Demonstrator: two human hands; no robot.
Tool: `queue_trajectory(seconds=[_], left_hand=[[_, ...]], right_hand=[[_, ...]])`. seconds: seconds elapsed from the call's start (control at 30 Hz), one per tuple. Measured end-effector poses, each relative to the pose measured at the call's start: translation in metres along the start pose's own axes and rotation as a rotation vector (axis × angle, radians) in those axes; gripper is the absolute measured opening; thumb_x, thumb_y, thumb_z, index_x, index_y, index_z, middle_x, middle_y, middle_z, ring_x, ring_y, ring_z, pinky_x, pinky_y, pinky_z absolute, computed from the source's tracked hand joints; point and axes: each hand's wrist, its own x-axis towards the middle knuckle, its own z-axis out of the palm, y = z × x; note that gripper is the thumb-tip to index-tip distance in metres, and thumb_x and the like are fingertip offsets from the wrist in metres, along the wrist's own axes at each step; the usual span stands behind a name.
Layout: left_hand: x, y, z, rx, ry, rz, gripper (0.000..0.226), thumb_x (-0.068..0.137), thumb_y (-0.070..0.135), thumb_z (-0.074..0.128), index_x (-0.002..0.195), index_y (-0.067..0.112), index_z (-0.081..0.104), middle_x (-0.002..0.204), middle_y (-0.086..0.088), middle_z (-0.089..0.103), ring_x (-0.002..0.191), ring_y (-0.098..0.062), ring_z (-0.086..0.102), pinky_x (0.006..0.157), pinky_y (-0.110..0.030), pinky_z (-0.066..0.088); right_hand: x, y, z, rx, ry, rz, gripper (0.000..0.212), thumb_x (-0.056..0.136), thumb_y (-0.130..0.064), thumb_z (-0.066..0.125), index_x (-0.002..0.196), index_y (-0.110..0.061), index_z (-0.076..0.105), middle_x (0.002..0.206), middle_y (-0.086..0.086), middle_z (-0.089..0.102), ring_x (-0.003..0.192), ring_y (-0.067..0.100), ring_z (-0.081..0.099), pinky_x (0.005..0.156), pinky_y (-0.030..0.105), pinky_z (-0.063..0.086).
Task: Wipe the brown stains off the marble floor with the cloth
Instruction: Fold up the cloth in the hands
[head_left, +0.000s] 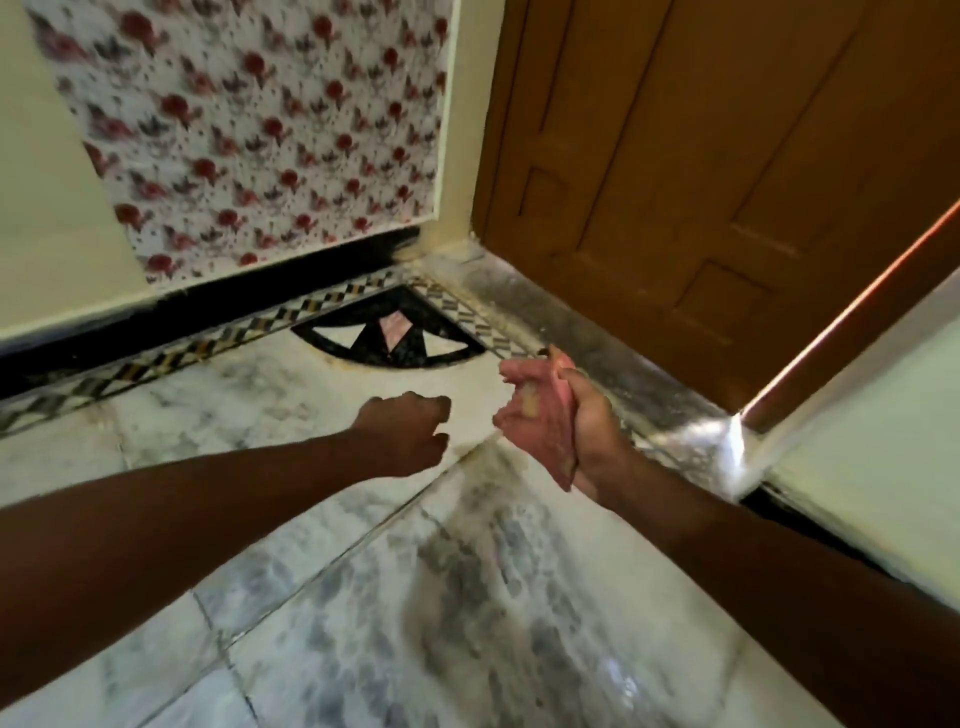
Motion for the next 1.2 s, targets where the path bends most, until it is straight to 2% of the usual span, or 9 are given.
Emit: queue_trajectory(seconds=[0.1,0.2,0.4,0.57,0.67,0.73,1.03,1.13,1.2], left_hand=[[-0.031,0.038,-0.041,-0.423,0.137,0.064,0.021,0.100,0.034,0.065,0.118,0.023,0.065,0.103,0.009,0.074,0.096,-0.021,0.072,0.084,-0.037,0.058],[-0.068,0.077,-0.069,-0.730,0.217,0.154,0.015,0.095,0.021,0.075,0.107,0.019,0.067,0.092,0.004,0.076,0.080,-0.024,0.074,0.077,-0.040,0.058],[-0.102,0.128,-0.062,-0.996,-0.060,-0.028,0.035,0.086,0.036,0.087,0.111,0.018,0.069,0.101,-0.001,0.079,0.082,-0.015,0.072,0.069,-0.030,0.053],[-0.119,0.152,-0.057,-1.260,-0.235,-0.203,0.042,0.086,0.043,0.085,0.116,0.015,0.071,0.107,0.000,0.083,0.103,-0.017,0.075,0.082,-0.034,0.053],[-0.112,0.159,-0.062,-1.318,-0.247,-0.220,0.024,0.090,0.035,0.083,0.104,0.020,0.070,0.103,0.001,0.084,0.106,-0.020,0.072,0.086,-0.036,0.047],[-0.105,0.161,-0.067,-1.355,-0.209,-0.218,0.024,0.089,0.029,0.084,0.104,0.021,0.067,0.097,0.002,0.083,0.097,-0.018,0.073,0.082,-0.035,0.044],[-0.102,0.165,-0.065,-1.331,-0.004,-0.205,0.028,0.087,0.018,0.087,0.090,0.019,0.060,0.083,-0.002,0.078,0.080,-0.016,0.077,0.073,-0.033,0.046],[-0.107,0.162,-0.065,-1.252,0.064,-0.160,0.027,0.092,0.011,0.081,0.086,0.015,0.055,0.083,-0.005,0.075,0.073,-0.014,0.076,0.066,-0.028,0.048],[-0.111,0.161,-0.066,-1.168,0.144,-0.100,0.021,0.094,0.004,0.077,0.086,0.008,0.058,0.081,-0.006,0.069,0.070,-0.012,0.069,0.058,-0.017,0.050]], right_hand=[[-0.041,-0.050,-0.003,0.020,0.003,-0.057,0.051,0.114,-0.035,0.034,0.120,-0.003,0.073,0.098,0.012,0.075,0.075,0.026,0.055,0.062,0.031,0.048],[-0.089,-0.071,-0.010,0.058,-0.005,-0.064,0.044,0.114,-0.033,0.036,0.114,-0.005,0.070,0.106,0.018,0.077,0.084,0.029,0.068,0.071,0.037,0.061],[-0.130,-0.052,-0.026,0.171,-0.076,-0.103,0.061,0.111,-0.029,0.029,0.095,-0.021,0.087,0.116,0.019,0.077,0.101,0.035,0.069,0.098,0.051,0.052],[-0.140,-0.052,-0.033,0.239,-0.048,-0.107,0.053,0.108,-0.032,0.035,0.135,0.004,0.063,0.121,0.031,0.064,0.095,0.038,0.060,0.059,0.038,0.054],[-0.146,-0.051,-0.041,0.218,-0.001,-0.110,0.052,0.109,-0.030,0.035,0.136,0.004,0.064,0.119,0.044,0.064,0.103,0.048,0.065,0.093,0.053,0.057],[-0.149,-0.052,-0.046,0.204,0.035,-0.126,0.048,0.111,-0.028,0.035,0.132,0.002,0.066,0.121,0.036,0.071,0.116,0.047,0.069,0.106,0.055,0.054],[-0.152,-0.054,-0.052,0.108,0.145,-0.129,0.032,0.106,-0.026,0.059,0.123,-0.002,0.072,0.117,0.025,0.077,0.111,0.039,0.075,0.102,0.053,0.059],[-0.150,-0.048,-0.056,0.077,0.193,-0.104,0.009,0.096,-0.002,0.070,0.104,0.002,0.073,0.107,0.026,0.075,0.097,0.037,0.075,0.093,0.050,0.062],[-0.150,-0.042,-0.058,0.045,0.192,-0.072,0.018,0.089,0.013,0.071,0.103,0.001,0.070,0.106,0.026,0.075,0.093,0.035,0.075,0.086,0.046,0.064]])
